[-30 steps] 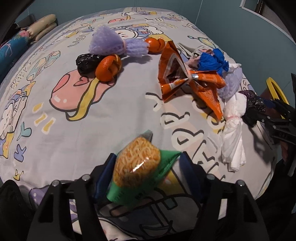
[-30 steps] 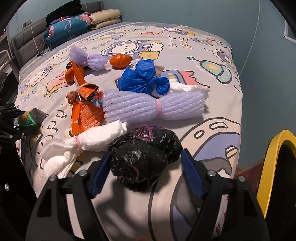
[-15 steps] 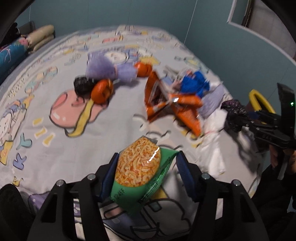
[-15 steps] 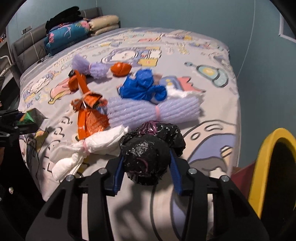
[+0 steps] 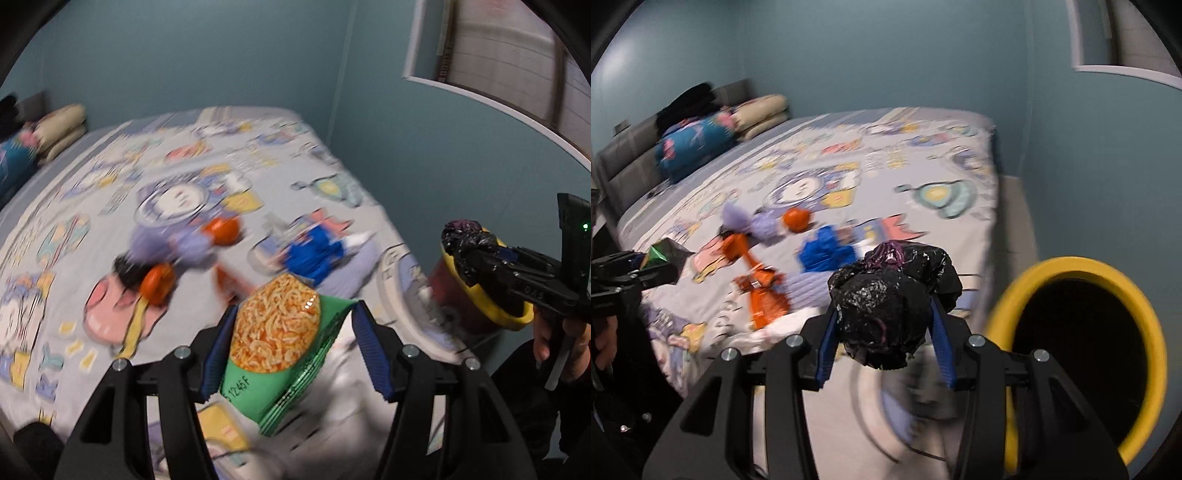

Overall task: Collect trash
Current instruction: 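Carry both items to the yellow bin and open both tools to drop them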

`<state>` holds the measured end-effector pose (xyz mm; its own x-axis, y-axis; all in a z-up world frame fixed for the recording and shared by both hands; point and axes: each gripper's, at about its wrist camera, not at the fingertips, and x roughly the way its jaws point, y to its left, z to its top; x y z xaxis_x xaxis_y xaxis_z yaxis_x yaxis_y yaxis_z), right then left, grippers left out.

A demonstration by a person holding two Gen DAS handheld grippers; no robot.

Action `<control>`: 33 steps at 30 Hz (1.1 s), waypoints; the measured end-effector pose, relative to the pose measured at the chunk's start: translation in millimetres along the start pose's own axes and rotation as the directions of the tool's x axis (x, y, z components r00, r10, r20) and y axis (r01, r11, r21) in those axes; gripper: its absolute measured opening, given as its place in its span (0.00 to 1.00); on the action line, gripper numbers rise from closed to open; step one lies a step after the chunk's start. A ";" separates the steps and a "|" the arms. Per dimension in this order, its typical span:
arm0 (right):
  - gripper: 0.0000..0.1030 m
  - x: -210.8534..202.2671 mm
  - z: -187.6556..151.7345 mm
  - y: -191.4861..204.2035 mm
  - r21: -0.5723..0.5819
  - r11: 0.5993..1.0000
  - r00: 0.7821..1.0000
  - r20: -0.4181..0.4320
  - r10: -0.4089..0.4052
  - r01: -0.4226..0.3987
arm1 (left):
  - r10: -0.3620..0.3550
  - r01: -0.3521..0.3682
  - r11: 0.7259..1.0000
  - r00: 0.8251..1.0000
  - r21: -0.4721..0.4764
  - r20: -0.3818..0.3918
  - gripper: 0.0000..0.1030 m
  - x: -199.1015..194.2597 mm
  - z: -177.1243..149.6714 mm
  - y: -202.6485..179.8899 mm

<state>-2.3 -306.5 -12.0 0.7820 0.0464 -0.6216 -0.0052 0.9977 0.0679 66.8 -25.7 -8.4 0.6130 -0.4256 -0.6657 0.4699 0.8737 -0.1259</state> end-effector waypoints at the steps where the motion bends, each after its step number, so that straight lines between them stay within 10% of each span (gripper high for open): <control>1: 0.41 -7.7 0.4 -10.3 0.016 1.000 1.000 0.008 -0.024 0.024 | -0.016 0.016 1.000 1.000 0.022 0.008 0.57 2.6 7.2 -11.9; 14: 0.43 -55.9 -7.2 -114.3 0.206 0.954 0.971 0.054 -0.234 0.219 | -0.227 0.230 0.955 0.973 0.189 -0.039 0.57 76.2 58.4 -150.1; 33: 0.45 -34.1 -27.0 -190.6 0.393 0.893 0.974 -0.033 -0.224 0.218 | -0.342 0.395 0.877 0.913 0.274 -0.224 0.58 167.4 57.7 -274.6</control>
<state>-44.8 -496.9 -24.8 0.7425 -0.1766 -0.6462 0.4114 0.8814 0.2319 77.1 -350.4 -42.9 0.2567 -0.6342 -0.7293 0.8283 0.5332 -0.1721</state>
